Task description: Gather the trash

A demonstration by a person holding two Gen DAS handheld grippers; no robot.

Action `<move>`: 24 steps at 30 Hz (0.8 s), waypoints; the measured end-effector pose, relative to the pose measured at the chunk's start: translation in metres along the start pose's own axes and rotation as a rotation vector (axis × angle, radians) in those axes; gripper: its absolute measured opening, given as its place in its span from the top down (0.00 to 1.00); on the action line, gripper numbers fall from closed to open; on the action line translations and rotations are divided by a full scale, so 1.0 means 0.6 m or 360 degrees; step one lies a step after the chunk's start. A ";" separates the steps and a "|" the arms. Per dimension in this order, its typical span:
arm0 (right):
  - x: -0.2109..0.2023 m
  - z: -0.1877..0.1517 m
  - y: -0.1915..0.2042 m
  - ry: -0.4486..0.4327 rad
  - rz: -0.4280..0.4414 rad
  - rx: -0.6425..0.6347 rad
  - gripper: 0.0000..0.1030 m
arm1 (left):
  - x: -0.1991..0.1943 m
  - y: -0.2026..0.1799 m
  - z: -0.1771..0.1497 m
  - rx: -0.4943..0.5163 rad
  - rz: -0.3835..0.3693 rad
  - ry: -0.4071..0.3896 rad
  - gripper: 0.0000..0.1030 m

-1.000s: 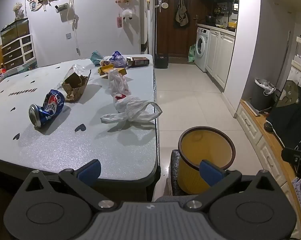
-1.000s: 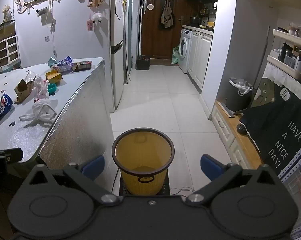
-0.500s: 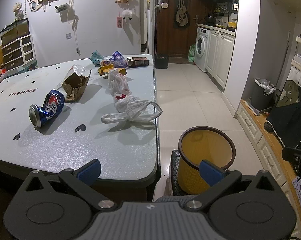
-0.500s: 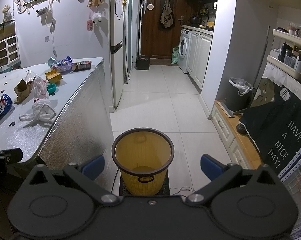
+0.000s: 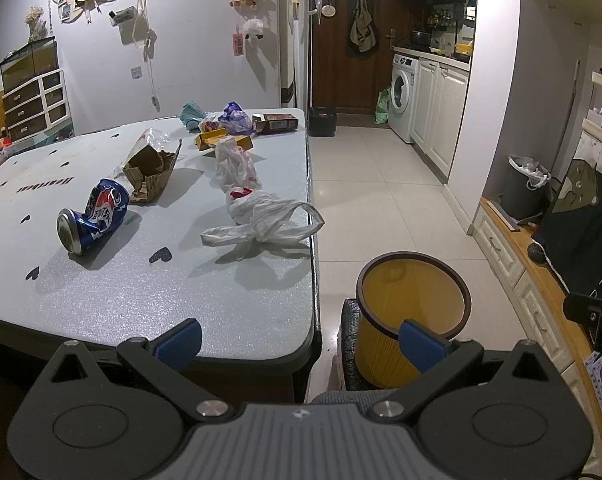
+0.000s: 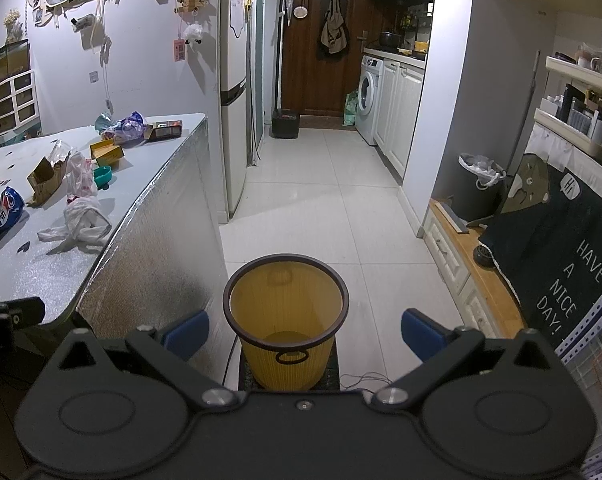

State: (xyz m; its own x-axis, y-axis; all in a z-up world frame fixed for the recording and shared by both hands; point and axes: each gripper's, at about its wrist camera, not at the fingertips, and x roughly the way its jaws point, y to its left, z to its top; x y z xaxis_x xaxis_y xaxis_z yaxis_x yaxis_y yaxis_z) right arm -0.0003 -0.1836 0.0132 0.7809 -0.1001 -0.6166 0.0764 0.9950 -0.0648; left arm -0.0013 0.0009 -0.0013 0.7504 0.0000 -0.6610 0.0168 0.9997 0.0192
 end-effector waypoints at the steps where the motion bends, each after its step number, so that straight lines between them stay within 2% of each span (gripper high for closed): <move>1: 0.000 0.000 0.000 -0.0001 0.0001 -0.0001 0.00 | 0.000 0.000 0.000 0.0000 -0.0001 -0.0001 0.00; 24: 0.000 0.002 0.000 0.0003 -0.0001 0.0000 0.00 | -0.001 0.002 0.002 -0.0001 0.0001 -0.0003 0.00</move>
State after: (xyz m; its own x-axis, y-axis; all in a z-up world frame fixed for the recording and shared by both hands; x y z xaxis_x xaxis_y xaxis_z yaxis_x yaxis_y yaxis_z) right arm 0.0002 -0.1834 0.0141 0.7797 -0.1008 -0.6180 0.0771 0.9949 -0.0651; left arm -0.0011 0.0018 0.0001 0.7515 0.0003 -0.6597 0.0160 0.9997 0.0187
